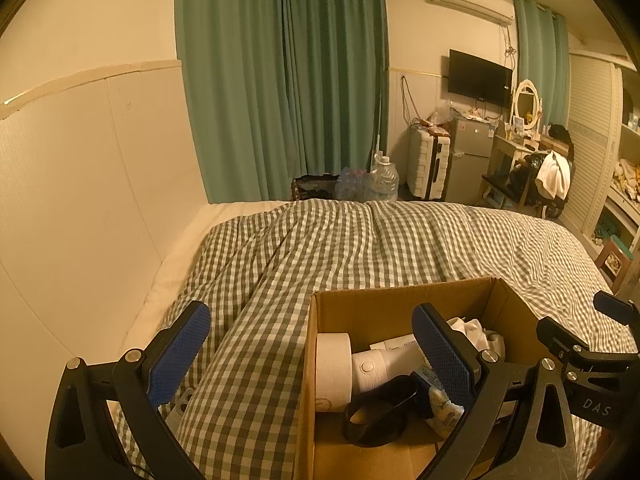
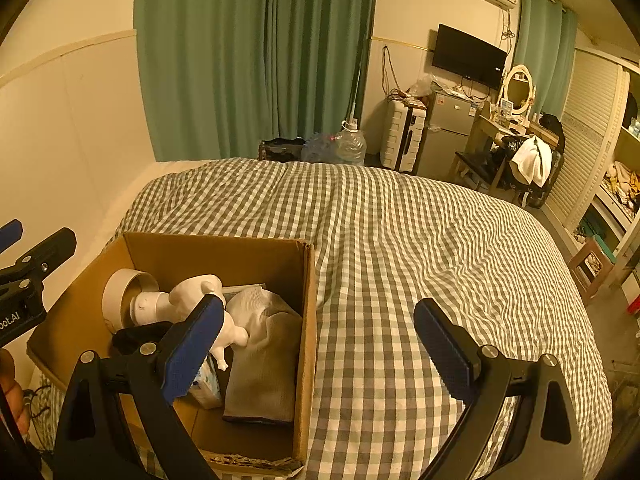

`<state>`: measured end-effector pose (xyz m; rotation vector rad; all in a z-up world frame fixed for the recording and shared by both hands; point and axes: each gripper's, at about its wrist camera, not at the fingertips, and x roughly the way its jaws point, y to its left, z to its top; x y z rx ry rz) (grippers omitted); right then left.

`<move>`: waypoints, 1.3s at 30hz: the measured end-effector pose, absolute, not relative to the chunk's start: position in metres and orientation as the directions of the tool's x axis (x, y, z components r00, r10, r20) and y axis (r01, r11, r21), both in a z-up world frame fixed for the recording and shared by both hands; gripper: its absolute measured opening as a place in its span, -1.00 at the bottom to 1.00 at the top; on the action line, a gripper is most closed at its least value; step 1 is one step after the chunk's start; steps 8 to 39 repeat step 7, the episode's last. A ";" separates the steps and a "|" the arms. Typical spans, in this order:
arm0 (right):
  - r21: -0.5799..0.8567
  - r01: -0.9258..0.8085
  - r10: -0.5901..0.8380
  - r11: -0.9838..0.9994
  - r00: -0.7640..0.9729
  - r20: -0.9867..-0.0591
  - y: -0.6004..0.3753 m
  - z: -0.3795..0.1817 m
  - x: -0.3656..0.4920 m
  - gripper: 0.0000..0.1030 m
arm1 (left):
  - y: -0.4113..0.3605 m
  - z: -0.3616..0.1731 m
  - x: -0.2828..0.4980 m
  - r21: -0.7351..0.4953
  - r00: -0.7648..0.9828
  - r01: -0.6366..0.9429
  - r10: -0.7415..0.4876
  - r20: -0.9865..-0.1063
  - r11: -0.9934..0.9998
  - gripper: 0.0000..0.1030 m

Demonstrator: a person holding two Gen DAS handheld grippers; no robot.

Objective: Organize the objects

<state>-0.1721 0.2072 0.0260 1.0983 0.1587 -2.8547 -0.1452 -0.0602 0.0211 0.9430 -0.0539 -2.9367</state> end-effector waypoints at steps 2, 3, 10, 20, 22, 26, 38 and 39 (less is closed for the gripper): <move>-0.069 0.115 -0.039 -0.991 -0.740 -0.672 0.206 0.026 -0.172 0.87 | -0.060 0.021 -0.146 0.050 -0.814 0.041 -0.063 -0.578 -0.998 1.00; -0.069 0.116 -0.039 -0.991 -0.739 -0.672 0.205 0.026 -0.172 0.87 | -0.060 0.021 -0.146 0.051 -0.815 0.040 -0.062 -0.576 -0.998 1.00; -0.071 0.126 -0.045 -0.989 -0.739 -0.672 0.201 0.024 -0.173 0.87 | -0.059 0.022 -0.143 0.054 -0.827 0.036 -0.060 -0.559 -0.998 1.00; -0.071 0.126 -0.045 -0.989 -0.739 -0.672 0.201 0.024 -0.173 0.87 | -0.059 0.022 -0.143 0.054 -0.827 0.036 -0.060 -0.559 -0.998 1.00; -0.071 0.126 -0.045 -0.989 -0.739 -0.672 0.201 0.024 -0.173 0.87 | -0.059 0.022 -0.143 0.054 -0.827 0.036 -0.060 -0.559 -0.998 1.00; -0.071 0.126 -0.045 -0.989 -0.739 -0.672 0.201 0.024 -0.173 0.87 | -0.059 0.022 -0.143 0.054 -0.827 0.036 -0.060 -0.559 -0.998 1.00; -0.071 0.126 -0.045 -0.989 -0.739 -0.672 0.201 0.024 -0.173 0.87 | -0.059 0.022 -0.143 0.054 -0.827 0.036 -0.060 -0.559 -0.998 1.00; -0.071 0.126 -0.045 -0.989 -0.739 -0.672 0.201 0.024 -0.173 0.87 | -0.059 0.022 -0.143 0.054 -0.827 0.036 -0.060 -0.559 -0.998 1.00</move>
